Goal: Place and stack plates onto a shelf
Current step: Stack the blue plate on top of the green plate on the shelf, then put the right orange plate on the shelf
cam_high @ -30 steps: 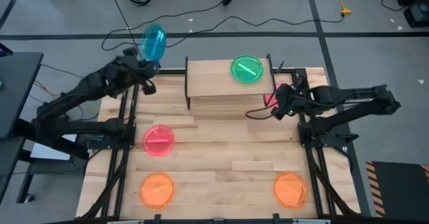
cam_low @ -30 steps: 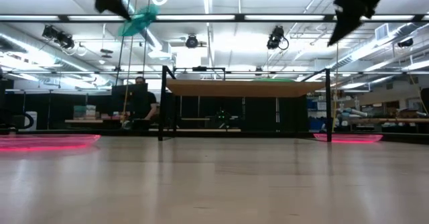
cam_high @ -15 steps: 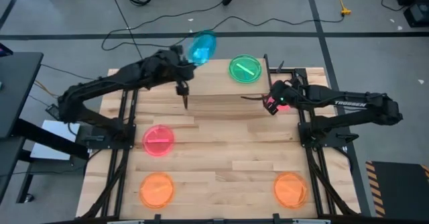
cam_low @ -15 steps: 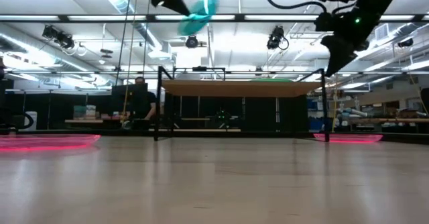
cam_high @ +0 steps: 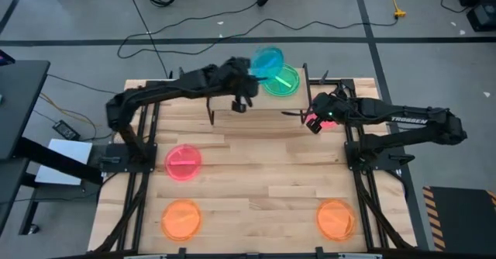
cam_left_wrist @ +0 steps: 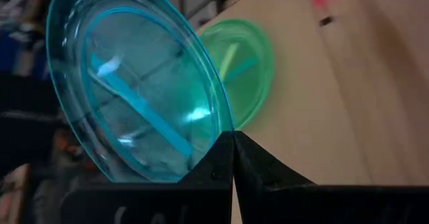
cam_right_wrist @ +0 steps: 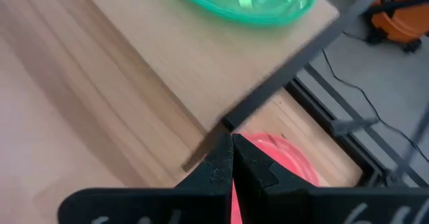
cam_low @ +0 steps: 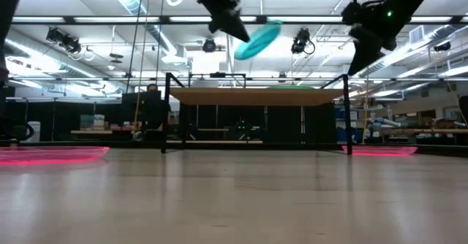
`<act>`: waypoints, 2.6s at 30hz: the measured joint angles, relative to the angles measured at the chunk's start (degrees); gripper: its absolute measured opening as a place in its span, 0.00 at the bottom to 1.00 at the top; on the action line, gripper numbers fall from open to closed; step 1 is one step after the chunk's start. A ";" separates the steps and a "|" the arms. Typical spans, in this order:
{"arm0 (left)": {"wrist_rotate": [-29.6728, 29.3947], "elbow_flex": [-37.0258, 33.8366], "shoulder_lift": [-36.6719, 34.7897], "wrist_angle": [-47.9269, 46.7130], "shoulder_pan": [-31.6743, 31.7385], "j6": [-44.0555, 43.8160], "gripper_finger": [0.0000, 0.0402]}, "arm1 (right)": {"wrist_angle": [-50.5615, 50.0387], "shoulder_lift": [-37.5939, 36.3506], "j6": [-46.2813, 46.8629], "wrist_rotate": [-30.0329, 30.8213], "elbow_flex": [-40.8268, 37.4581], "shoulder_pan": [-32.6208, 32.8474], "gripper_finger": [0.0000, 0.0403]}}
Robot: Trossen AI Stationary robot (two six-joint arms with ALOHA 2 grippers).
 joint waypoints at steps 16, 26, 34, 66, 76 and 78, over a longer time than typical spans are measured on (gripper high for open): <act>5.34 13.61 18.71 -4.76 0.43 1.65 0.01 | -0.48 -6.18 0.54 3.25 0.73 6.88 0.03; 5.12 13.83 20.21 -2.25 0.92 1.99 0.03 | -0.27 -6.18 0.50 4.23 0.73 8.60 0.03; 4.19 13.81 20.18 0.09 0.48 3.43 0.13 | -0.29 -6.20 0.36 4.32 0.73 9.02 0.03; 3.82 -48.64 -18.53 59.11 -10.76 -27.37 0.02 | 20.77 -0.94 -6.75 -10.55 -4.08 13.27 0.02; -5.82 -72.48 -27.71 80.69 -23.09 -30.25 0.02 | -3.40 2.93 21.25 -7.96 -4.30 31.02 0.04; -8.02 -75.96 -27.81 85.13 -24.25 -30.92 0.02 | -2.89 5.82 25.77 -11.54 -4.30 34.62 0.06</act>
